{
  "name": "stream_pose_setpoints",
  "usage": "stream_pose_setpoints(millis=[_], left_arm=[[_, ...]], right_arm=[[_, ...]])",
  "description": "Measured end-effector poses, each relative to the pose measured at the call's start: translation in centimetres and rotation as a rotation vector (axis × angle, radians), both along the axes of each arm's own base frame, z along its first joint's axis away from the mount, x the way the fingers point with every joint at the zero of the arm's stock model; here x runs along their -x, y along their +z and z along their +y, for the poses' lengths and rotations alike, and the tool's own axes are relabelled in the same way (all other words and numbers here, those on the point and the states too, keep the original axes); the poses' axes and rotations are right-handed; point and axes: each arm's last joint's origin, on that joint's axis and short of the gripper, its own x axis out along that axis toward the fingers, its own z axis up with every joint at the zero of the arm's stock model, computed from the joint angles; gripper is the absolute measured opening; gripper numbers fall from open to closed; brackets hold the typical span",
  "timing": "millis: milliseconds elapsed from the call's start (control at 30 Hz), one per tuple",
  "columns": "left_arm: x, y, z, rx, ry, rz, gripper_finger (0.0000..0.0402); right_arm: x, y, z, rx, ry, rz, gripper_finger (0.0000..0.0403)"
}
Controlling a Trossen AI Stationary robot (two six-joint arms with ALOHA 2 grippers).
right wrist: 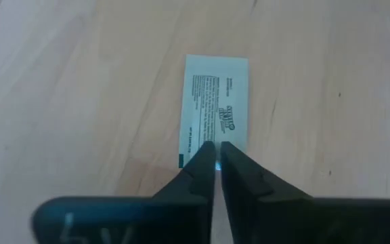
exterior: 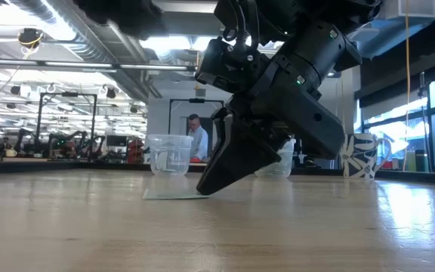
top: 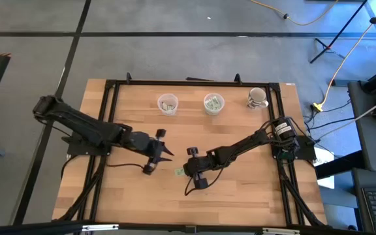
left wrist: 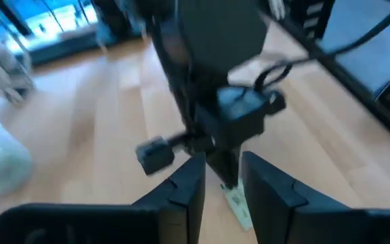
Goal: Pick and place Stevia / Truvia into bins
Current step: Put the stevia packet into the right transparent container
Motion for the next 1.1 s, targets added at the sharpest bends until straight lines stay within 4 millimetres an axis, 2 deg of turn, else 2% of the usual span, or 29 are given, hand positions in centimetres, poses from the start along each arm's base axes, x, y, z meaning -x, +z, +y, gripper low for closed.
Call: stream_pose_setpoints(millis=[100, 267, 467, 667, 867, 967, 1100], left_arm=[[1.7, 2.0, 0.2, -0.013, 0.032, -0.075, 0.0082], [4.6, 4.8, 1.2, -0.014, 0.122, -0.186, 0.0067], [7.2, 6.4, 2.0, -0.005, 0.143, -0.240, 0.0057], [8.9, 7.5, 2.6, -0.004, 0.139, -0.303, 0.0051], [10.4, 7.5, 3.2, 0.001, 0.190, -0.349, 0.0047], [11.4, 6.3, 3.6, 0.018, 0.203, -0.376, 0.0047], [12.9, 4.6, 4.1, 0.068, 0.212, -0.463, 0.0047]], right_arm=[[0.1, -0.1, 0.0, -0.006, -0.013, 0.009, 0.0006], [0.1, -0.1, -0.1, -0.025, -0.042, 0.013, 0.0005], [0.1, 0.0, -0.1, -0.042, -0.064, 0.011, 0.0002], [0.1, 0.2, -0.2, -0.056, -0.083, 0.009, 0.0001], [0.8, 2.5, -0.5, -0.052, -0.084, -0.002, 0.0001], [1.1, 4.9, -0.7, -0.029, -0.093, -0.056, 0.0000], [2.1, 6.9, -1.4, 0.042, -0.148, -0.053, 0.0000]])
